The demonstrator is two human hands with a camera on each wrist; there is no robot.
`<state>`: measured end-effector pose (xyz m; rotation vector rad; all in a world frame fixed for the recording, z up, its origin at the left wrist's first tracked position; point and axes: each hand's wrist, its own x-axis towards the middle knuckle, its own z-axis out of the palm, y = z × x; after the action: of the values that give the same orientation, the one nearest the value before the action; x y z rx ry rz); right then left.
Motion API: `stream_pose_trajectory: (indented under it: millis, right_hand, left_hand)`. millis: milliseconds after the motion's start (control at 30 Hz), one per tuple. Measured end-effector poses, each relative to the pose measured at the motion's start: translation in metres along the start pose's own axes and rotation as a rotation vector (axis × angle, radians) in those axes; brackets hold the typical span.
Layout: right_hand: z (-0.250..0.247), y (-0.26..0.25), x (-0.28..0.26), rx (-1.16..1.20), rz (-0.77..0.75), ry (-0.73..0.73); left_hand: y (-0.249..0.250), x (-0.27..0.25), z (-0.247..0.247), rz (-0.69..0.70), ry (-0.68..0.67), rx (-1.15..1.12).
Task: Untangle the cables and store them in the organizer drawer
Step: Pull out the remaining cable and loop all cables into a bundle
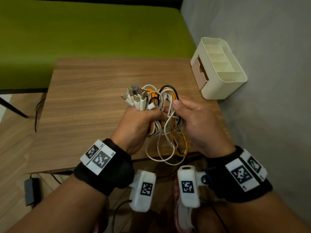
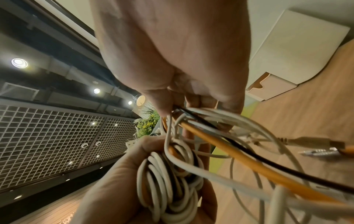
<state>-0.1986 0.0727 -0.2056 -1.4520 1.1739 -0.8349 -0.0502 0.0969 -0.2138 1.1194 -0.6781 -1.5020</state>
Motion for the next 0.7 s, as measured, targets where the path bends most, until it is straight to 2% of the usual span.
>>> stream_pose_trajectory:
  millis: [233, 367, 700]
  right_hand:
    - [0.008, -0.003, -0.005, -0.08, -0.026, 0.001]
    - [0.015, -0.006, -0.003, -0.142, -0.08, 0.002]
    - [0.007, -0.013, -0.008, -0.045, 0.14, -0.152]
  left_hand:
    - [-0.004, 0.001, 0.0, 0.047, -0.006, 0.021]
    - [-0.006, 0.0, -0.001, 0.026, -0.06, -0.083]
    - [0.003, -0.001, -0.011, 0.048, -0.262, -0.018]
